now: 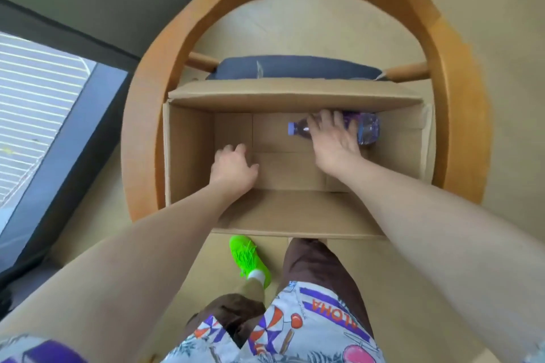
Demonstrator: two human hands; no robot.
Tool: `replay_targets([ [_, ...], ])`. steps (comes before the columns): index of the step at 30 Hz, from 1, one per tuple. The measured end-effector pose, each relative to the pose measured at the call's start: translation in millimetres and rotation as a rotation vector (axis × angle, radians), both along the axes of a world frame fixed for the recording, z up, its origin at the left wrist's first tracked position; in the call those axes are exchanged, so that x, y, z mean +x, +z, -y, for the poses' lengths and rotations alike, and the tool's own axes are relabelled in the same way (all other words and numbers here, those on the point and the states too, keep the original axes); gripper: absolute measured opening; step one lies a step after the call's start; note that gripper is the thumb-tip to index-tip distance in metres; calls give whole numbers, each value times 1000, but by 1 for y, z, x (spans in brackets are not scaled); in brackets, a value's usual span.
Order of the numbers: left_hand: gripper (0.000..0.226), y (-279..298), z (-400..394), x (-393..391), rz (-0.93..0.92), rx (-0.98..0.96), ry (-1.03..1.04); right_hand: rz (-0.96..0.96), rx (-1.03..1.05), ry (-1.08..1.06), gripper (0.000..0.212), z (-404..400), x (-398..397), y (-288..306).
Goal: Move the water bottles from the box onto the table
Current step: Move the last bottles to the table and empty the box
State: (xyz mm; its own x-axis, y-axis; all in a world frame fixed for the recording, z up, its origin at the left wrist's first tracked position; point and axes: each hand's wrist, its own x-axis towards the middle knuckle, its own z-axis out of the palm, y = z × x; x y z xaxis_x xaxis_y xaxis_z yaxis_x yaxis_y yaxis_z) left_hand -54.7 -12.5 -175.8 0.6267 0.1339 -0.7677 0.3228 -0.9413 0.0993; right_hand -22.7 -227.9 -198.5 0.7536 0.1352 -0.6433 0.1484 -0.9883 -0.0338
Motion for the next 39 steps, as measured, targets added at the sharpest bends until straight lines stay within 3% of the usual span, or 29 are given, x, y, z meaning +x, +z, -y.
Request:
replay_targets([
  [6,46,-20,3,-3,-38,0,8,-21,-20,80,45,4,-3,-23],
  [13,44,-23,16,-1,-34,-51,54,-177,14,94,46,3,-4,-30],
  [18,45,-4,16,7,15,-75,90,-273,159,-94,38,-4,-2,-7],
  [24,59,54,2,10,109,-139,146,-227,335,-207,53,-35,3,54],
  [29,56,119,-20,2,229,-170,215,-145,430,-214,58,-73,11,118],
  [39,51,255,-108,-92,587,-29,426,65,581,66,54,-164,-30,247],
])
